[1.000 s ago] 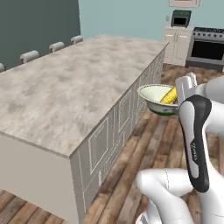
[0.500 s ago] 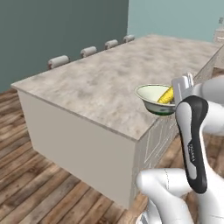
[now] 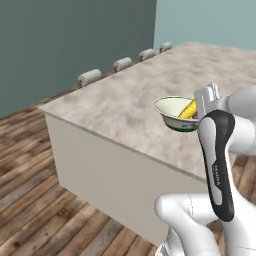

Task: The microwave is finished heating the shrimp and corn. Take the bowl containing the food and place it on the dining counter.

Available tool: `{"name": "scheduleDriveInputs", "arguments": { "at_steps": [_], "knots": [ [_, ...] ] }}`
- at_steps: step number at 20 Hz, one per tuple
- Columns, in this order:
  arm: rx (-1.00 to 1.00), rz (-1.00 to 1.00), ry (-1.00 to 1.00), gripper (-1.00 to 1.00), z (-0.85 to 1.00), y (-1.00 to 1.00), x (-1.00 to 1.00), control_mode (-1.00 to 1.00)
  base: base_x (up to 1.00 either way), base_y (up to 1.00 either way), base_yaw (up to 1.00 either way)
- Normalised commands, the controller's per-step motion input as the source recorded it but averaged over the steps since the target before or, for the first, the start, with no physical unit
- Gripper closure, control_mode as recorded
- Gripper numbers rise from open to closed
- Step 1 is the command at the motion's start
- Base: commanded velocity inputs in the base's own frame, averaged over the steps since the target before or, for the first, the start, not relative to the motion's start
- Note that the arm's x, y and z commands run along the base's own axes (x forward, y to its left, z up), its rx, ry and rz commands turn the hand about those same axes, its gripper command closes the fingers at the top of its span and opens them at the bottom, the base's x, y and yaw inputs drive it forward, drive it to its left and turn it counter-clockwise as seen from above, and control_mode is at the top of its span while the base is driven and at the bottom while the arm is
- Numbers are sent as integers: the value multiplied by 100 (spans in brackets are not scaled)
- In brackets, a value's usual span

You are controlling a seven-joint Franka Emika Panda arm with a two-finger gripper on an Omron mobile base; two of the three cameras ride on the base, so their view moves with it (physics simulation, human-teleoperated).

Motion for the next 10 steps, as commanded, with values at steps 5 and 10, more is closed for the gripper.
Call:
{"name": "scheduleDriveInputs", "arguments": {
  "at_steps": [5, 10],
  "knots": [
    [0, 0, 0, 100, 0, 0, 0, 100, 100, 100, -8],
    [0, 0, 0, 100, 0, 0, 0, 100, 94, 100, -7]
  ]
}}
